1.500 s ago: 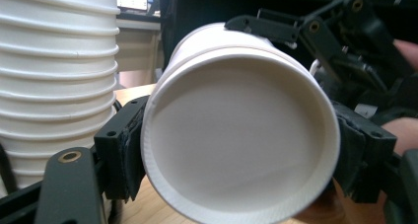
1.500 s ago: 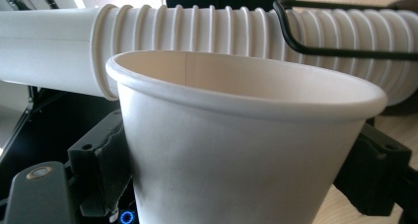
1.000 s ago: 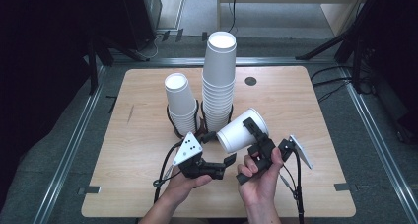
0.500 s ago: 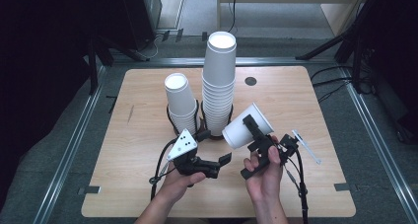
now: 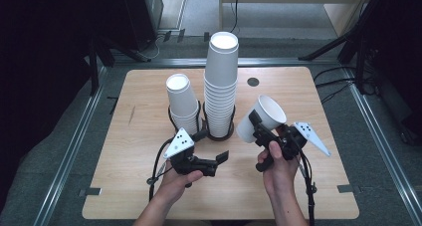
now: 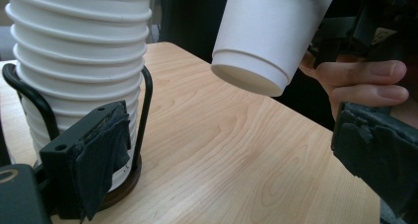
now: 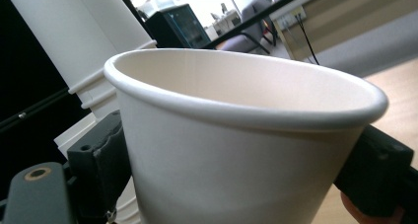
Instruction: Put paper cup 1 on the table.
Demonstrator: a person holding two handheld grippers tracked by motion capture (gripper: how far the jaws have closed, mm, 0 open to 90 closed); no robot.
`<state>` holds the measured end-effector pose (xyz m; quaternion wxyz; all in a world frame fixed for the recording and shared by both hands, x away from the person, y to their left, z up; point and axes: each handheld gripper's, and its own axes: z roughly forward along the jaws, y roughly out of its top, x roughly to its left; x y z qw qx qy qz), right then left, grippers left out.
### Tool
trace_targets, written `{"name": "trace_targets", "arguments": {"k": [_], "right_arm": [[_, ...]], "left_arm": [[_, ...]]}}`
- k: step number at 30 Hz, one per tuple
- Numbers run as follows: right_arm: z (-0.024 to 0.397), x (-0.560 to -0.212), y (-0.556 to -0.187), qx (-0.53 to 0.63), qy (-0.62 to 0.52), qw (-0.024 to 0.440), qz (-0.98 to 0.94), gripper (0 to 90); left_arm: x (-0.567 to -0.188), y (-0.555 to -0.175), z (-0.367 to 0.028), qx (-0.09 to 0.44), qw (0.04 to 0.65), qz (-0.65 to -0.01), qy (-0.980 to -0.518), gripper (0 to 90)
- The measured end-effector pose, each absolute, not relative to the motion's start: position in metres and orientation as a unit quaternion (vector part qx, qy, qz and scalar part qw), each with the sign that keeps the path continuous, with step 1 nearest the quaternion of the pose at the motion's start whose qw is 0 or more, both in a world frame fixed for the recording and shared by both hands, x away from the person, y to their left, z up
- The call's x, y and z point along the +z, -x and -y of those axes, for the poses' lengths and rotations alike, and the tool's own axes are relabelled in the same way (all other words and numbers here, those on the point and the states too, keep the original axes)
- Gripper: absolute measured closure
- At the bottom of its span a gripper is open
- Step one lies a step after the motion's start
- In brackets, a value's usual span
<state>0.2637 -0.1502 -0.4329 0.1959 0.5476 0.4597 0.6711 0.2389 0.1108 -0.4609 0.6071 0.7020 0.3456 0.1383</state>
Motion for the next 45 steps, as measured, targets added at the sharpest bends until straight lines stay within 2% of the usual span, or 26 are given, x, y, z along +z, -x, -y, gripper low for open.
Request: {"name": "trace_targets", "arguments": {"k": [20,38,45], "right_arm": [[0.153,-0.449,-0.296,0.601,-0.476,0.413,-0.491,12.6],[0.165,-0.477,-0.337,0.571,-0.469,0.445,-0.506,12.8],[0.171,-0.492,-0.355,0.558,-0.477,0.446,-0.512,12.8]], "left_arm": [[-0.460,-0.245,-0.122,0.146,0.606,-0.367,-0.691,1.8],[-0.460,-0.246,-0.124,0.150,0.604,-0.372,-0.689,1.8],[-0.460,-0.243,-0.119,0.171,0.592,-0.367,-0.697,1.8]]}}
